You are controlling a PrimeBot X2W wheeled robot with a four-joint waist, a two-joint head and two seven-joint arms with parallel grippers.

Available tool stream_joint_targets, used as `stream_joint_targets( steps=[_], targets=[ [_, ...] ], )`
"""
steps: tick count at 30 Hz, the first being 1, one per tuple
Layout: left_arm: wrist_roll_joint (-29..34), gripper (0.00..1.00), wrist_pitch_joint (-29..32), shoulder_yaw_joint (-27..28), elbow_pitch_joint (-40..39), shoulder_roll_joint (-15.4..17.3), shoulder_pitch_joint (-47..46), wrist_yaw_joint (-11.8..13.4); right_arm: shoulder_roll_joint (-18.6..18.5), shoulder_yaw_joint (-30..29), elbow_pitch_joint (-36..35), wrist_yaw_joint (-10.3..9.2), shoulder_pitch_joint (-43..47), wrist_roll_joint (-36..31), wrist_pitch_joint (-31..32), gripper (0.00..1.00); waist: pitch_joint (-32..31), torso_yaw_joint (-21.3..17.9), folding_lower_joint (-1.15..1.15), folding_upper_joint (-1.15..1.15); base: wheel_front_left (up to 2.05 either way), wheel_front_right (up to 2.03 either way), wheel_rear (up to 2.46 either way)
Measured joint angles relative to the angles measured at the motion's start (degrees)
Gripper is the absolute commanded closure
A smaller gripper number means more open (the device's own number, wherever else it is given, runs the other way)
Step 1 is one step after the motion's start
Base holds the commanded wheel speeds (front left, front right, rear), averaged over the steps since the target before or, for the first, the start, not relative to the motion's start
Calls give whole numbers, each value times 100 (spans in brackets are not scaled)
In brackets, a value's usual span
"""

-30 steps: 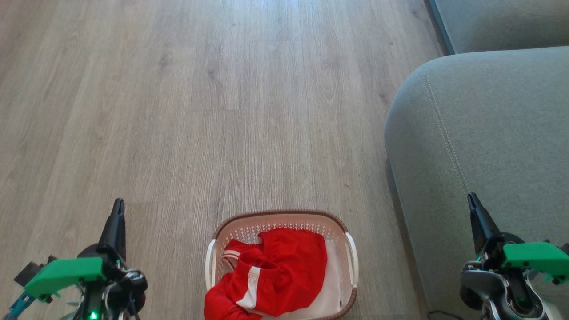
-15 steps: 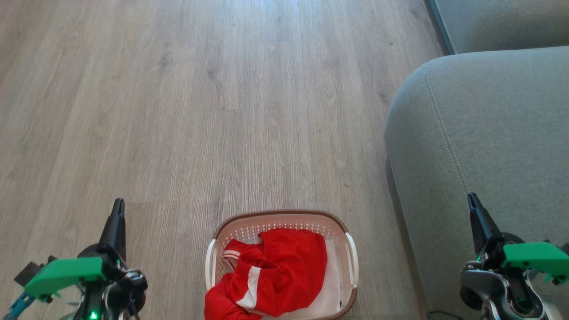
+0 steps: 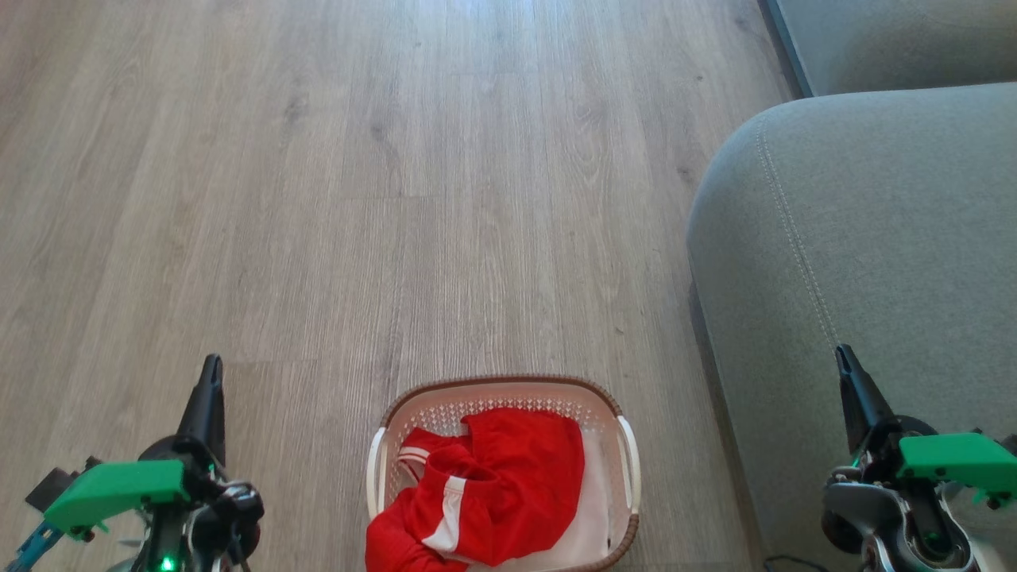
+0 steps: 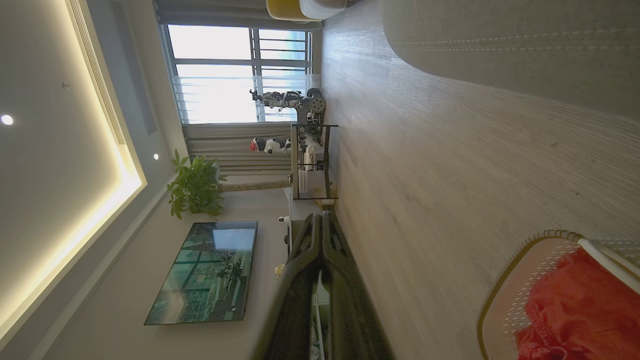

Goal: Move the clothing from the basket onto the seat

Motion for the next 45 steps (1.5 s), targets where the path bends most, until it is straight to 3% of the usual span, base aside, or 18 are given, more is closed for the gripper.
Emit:
stream_joint_targets(
  steps=[44, 45],
  targets=[
    [0, 100, 0, 0, 0, 0, 0, 0, 0, 0, 0, 0, 0, 0, 0, 100, 0, 0, 0, 0, 0, 0, 0],
    [-1, 0, -5, -8, 42, -1, 8, 4, 2, 8, 53, 1, 8, 0, -1, 0, 0, 0, 0, 0, 0, 0, 0]
  ],
)
